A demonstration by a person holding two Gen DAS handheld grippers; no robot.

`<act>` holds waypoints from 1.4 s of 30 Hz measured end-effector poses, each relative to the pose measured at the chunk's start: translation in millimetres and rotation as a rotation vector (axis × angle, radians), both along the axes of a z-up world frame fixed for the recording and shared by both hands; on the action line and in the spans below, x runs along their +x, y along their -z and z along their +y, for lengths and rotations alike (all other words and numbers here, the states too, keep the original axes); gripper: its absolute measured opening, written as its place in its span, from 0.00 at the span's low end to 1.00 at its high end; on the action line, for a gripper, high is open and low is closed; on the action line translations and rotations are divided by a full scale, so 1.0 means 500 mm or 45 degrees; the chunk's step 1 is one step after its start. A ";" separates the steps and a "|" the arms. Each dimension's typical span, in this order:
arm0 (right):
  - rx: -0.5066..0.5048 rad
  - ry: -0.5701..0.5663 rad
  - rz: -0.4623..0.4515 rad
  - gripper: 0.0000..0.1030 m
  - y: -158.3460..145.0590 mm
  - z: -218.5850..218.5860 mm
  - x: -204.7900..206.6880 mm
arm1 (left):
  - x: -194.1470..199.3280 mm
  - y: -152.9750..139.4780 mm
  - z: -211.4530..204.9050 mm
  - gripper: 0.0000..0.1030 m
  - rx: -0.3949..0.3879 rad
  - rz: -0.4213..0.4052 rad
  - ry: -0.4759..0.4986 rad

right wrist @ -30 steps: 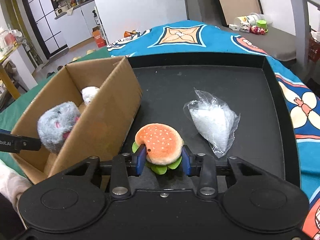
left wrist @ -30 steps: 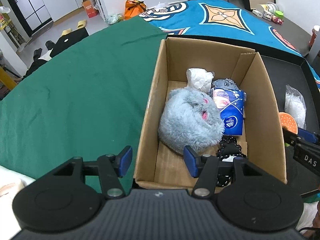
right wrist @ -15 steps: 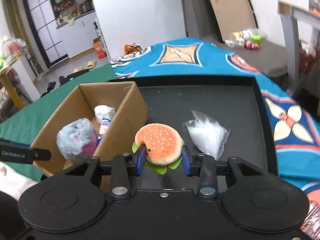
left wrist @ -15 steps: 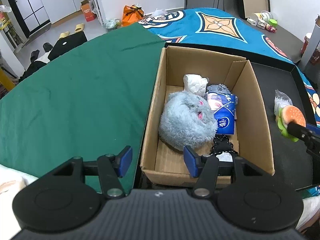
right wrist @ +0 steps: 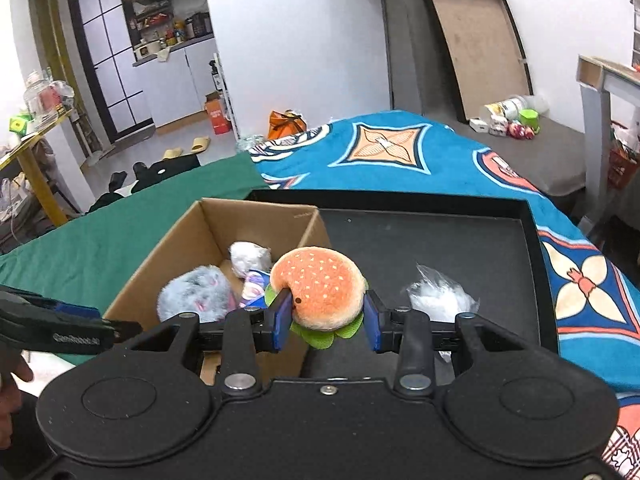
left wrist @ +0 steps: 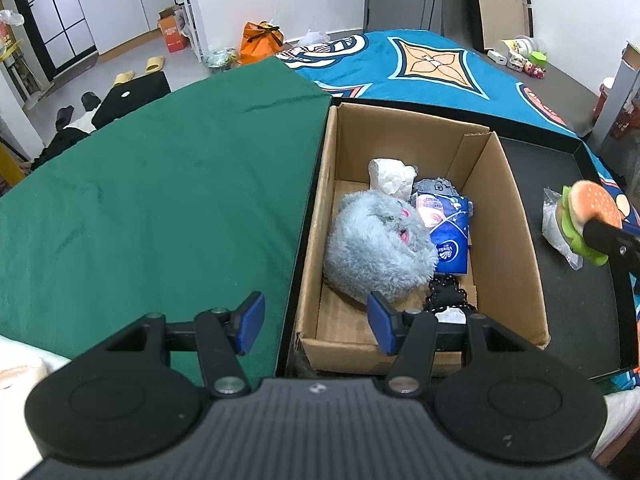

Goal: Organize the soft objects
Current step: 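Carry the burger plush with the right gripper and release it into the box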

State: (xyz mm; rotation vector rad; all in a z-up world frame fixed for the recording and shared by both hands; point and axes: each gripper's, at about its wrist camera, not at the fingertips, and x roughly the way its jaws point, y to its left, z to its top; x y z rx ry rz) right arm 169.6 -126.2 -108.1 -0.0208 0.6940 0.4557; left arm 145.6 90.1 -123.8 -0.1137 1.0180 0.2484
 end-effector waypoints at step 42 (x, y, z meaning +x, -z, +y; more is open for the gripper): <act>0.052 -0.014 0.131 0.60 -0.030 0.051 0.026 | -0.039 -0.010 0.057 0.33 -0.166 -0.115 -0.095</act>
